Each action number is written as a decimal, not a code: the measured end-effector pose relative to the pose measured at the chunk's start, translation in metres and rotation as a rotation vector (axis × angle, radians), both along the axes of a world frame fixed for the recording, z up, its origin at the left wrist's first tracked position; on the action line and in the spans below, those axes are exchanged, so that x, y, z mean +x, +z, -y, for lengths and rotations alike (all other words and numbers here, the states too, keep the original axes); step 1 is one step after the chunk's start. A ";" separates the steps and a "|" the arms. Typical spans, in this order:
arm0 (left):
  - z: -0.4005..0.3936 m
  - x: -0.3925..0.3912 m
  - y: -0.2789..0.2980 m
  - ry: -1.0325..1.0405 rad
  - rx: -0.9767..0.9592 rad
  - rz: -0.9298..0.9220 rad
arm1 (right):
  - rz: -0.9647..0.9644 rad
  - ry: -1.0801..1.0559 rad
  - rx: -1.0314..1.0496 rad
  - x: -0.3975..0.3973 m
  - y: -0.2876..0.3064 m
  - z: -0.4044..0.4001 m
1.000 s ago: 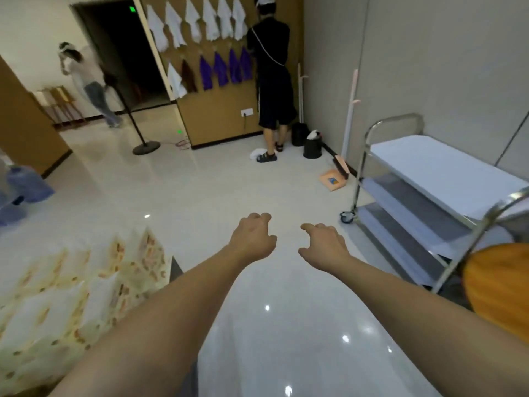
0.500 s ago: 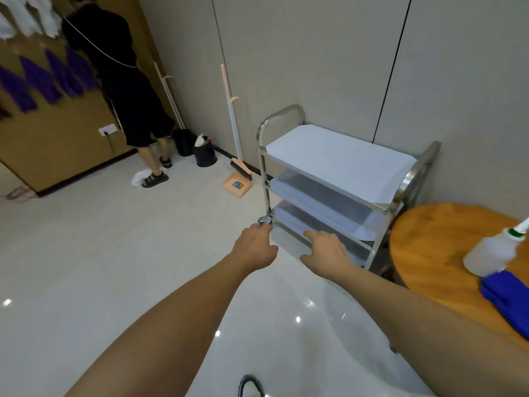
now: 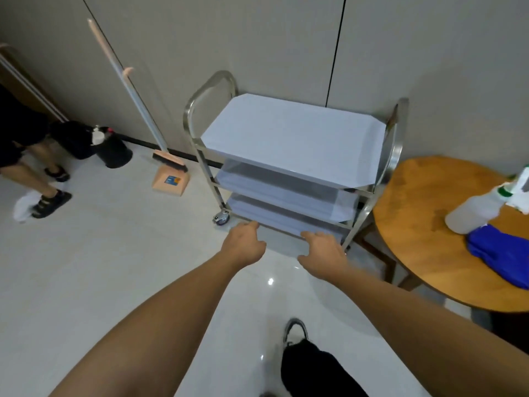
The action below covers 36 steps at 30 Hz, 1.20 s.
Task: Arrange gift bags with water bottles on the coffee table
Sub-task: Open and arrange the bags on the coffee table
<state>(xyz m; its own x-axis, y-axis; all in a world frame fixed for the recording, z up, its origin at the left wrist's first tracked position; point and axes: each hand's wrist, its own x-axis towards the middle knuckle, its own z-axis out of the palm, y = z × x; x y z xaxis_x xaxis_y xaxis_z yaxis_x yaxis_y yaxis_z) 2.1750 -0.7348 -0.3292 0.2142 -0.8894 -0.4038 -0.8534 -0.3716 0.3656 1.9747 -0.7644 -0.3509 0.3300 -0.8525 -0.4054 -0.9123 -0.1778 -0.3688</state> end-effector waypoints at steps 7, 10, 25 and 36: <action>0.075 0.041 -0.059 -0.007 0.093 -0.020 | -0.010 -0.063 0.120 0.031 -0.066 0.071; 0.105 0.052 -0.088 0.029 0.122 -0.057 | -0.040 -0.105 0.183 0.039 -0.094 0.089; 0.192 0.065 -0.389 -0.017 0.155 -0.174 | 0.048 -0.513 0.222 0.091 -0.382 0.172; 0.280 0.022 -0.621 -0.255 -0.244 -0.063 | -0.040 -0.478 -0.157 0.069 -0.594 0.269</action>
<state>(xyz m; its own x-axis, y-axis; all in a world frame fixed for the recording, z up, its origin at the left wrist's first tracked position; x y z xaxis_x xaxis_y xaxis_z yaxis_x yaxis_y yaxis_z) 2.1973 -1.0146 -0.9506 -0.0458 -0.9830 -0.1779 -0.8805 -0.0444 0.4721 2.0434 -1.0332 -0.9450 -0.1253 -0.9562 -0.2647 -0.9181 0.2129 -0.3344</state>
